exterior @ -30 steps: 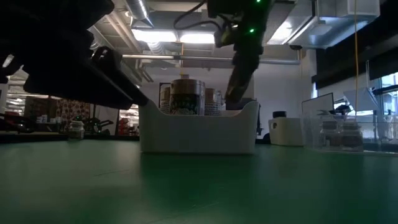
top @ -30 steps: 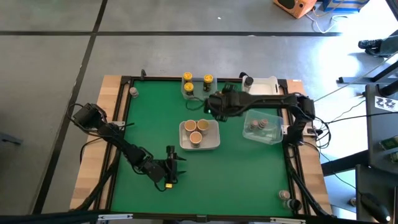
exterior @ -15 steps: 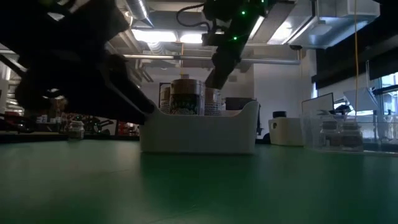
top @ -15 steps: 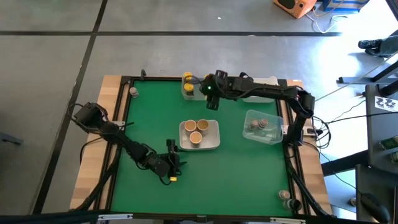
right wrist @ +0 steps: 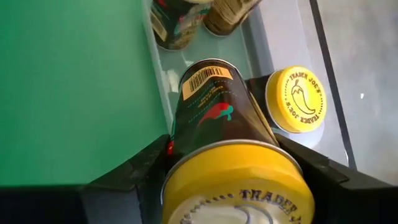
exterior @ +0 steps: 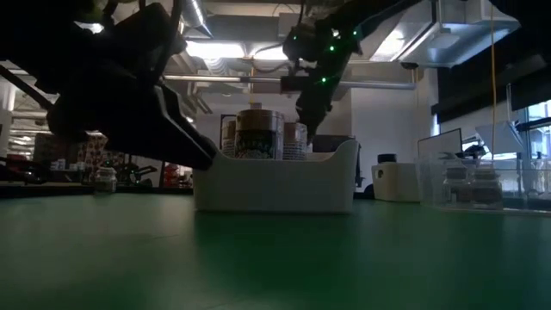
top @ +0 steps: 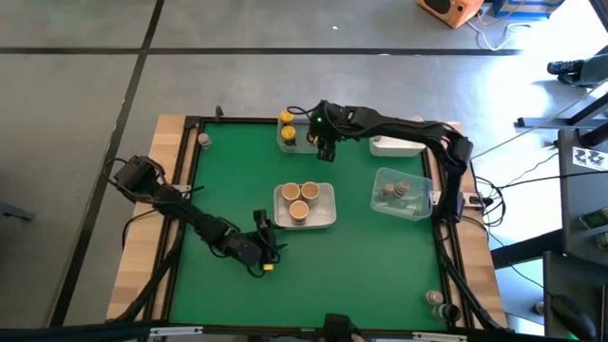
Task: Sort spices by type
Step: Put the yellow seasoning bottle into the top transparent bin
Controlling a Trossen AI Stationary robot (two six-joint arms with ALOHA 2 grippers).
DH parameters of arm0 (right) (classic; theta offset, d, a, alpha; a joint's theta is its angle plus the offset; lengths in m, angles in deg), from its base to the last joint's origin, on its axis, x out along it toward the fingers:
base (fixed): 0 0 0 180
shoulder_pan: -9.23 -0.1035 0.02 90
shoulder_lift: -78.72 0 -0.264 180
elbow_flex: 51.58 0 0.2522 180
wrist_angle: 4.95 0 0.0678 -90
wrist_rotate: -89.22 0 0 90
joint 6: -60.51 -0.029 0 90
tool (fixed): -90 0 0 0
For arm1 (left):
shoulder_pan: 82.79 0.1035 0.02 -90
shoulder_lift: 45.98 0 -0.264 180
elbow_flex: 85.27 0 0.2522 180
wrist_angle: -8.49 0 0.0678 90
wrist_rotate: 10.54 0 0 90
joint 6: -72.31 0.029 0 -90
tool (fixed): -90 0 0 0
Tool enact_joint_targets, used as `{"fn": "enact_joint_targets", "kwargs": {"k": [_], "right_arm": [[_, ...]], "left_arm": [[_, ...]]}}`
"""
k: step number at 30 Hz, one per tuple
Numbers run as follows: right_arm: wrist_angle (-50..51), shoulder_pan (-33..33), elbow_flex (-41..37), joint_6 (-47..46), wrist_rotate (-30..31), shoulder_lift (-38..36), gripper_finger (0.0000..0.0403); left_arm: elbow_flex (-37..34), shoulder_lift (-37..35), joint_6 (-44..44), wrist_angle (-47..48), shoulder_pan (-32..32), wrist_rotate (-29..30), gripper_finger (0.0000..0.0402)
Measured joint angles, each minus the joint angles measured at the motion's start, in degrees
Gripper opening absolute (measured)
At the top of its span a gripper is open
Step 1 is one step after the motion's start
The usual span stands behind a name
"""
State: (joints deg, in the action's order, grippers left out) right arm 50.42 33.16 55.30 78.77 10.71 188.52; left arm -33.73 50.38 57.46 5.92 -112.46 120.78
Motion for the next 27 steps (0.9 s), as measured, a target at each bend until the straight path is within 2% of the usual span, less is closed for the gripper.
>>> {"fn": "enact_joint_targets", "kwargs": {"k": [13,21,27], "right_arm": [[-0.9,2.9,0.0,1.0,-0.5,4.7,0.0242],[-0.9,2.7,0.0,1.5,-0.6,4.8,0.0294],[-1.1,2.7,0.0,1.5,-0.6,4.8,0.0305]], "left_arm": [[0.0,0.0,-3.4,0.8,0.6,0.0,0.0233],[0.0,0.0,-3.4,0.8,0.6,0.0,0.0233],[0.0,0.0,-4.1,0.8,0.6,0.0,0.0233]]}}
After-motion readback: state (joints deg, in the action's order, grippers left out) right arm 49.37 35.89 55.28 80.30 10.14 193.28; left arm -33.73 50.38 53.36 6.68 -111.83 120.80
